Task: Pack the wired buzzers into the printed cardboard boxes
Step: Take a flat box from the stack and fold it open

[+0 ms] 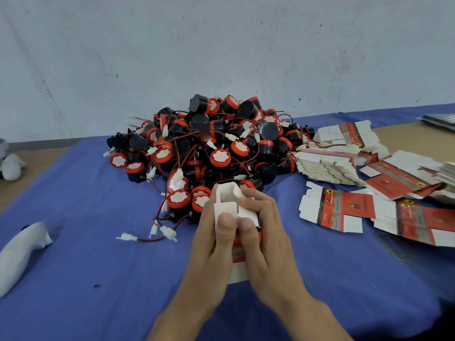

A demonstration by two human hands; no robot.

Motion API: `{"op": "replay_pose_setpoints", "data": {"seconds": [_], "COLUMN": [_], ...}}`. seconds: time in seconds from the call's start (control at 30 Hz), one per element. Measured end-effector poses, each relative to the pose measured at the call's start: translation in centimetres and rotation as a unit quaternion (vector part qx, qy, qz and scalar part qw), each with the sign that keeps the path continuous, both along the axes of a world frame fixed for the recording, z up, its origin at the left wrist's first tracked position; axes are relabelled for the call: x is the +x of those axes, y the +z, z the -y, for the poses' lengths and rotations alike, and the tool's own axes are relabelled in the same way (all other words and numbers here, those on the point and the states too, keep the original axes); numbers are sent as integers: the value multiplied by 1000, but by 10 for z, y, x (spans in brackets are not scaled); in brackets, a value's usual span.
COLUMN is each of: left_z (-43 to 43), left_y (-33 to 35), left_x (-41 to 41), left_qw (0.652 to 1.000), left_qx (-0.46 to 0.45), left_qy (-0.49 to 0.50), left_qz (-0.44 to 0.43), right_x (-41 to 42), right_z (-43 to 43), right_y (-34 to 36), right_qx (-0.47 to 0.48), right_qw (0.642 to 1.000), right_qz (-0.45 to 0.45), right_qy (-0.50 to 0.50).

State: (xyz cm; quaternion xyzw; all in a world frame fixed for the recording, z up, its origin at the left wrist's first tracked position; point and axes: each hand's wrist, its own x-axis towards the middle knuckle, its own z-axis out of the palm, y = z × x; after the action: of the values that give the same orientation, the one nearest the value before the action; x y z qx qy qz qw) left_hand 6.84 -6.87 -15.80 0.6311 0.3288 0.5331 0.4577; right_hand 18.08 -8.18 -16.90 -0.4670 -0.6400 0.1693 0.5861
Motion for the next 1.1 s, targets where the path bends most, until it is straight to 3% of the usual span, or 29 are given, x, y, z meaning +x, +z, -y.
{"op": "replay_pose_setpoints", "data": {"seconds": [0.17, 0.4, 0.73, 1.0, 1.1], "left_z": [-3, -5, -6, -16, -17], "left_y": [0, 13, 18, 17, 15], "left_x": [-3, -5, -8, -14, -15], "left_qw": [1000, 998, 998, 984, 990], "left_qx": [-2, -1, 19, -45, -25], "left_qy": [12, -46, -58, -98, -80], "left_qz": [2, 30, 33, 139, 109], "right_x": [-2, 3, 12, 15, 16], "right_z": [2, 2, 0, 1, 1], "right_y": [-1, 7, 5, 13, 13], "right_qx": [16, 6, -18, 4, -2], "right_qw": [1000, 998, 999, 999, 999], "right_qz": [21, -47, 20, 26, 29], "right_qy": [-2, 31, 21, 33, 34]}}
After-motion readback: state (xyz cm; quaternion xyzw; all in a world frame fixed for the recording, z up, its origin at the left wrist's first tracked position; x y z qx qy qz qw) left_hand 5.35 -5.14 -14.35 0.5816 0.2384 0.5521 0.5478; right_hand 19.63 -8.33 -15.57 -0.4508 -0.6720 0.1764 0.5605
